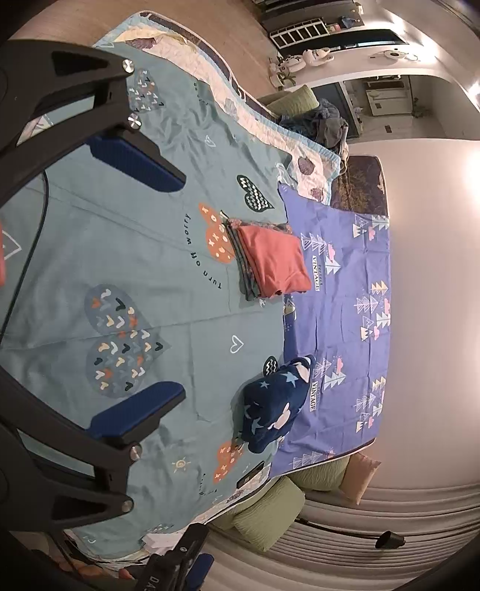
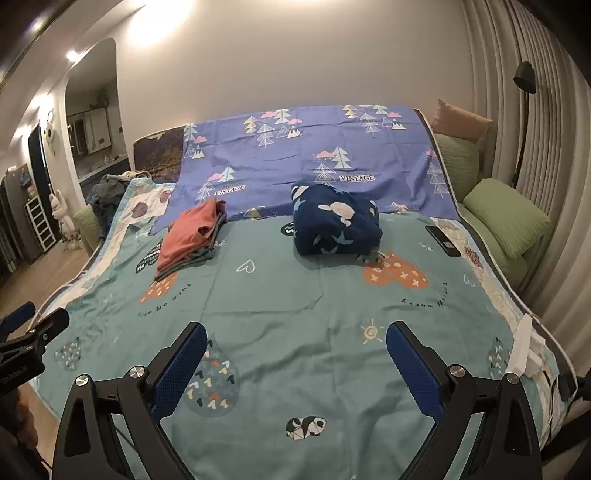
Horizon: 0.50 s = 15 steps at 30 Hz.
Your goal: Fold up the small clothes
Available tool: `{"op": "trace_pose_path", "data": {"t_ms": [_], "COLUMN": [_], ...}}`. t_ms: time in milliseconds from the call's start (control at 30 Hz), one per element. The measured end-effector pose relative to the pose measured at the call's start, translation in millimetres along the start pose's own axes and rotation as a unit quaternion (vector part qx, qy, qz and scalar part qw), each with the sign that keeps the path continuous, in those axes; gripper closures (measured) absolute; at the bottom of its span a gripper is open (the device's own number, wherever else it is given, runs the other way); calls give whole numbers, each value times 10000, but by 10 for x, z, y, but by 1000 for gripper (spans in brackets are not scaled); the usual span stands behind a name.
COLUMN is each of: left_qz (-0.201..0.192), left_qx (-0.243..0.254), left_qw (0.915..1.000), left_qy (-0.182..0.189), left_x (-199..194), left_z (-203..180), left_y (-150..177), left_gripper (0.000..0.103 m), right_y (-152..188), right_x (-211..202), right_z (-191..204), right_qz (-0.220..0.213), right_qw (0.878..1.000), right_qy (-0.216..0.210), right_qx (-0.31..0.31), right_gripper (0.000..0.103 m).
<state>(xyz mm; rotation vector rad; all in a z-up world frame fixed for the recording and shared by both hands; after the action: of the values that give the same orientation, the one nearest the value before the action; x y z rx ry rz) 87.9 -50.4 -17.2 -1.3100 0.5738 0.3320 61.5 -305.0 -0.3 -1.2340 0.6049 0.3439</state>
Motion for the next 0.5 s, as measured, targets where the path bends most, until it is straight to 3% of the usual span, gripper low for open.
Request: {"op": "trace_pose_path", "data": {"t_ms": [500], "left_qz": [-133], "left_qx": [83], "left_qw": [9999], "left_qy": [-47], "left_x": [-37], "left_z": [-20], "left_y": [-41], "left_gripper": [1], "right_y": [45], "right_x": [-29], "right_z": [22], "right_qz": [28], "right_qw": [10000], "right_qy": [51], "right_qx": [-37], "right_gripper": [3]}}
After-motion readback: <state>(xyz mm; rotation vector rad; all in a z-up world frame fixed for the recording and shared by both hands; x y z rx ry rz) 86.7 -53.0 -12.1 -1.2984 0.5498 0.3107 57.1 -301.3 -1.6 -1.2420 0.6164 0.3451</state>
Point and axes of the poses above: each gripper's, at about its wrist camera, not at the fingertips, and x roughly the way its jaws point, z to its left, y to its underside, the point moved 8 cm from there along x, roughly the way its jaws point, and after that the axes turned 11 degrees about x, right-handed, at the moved point
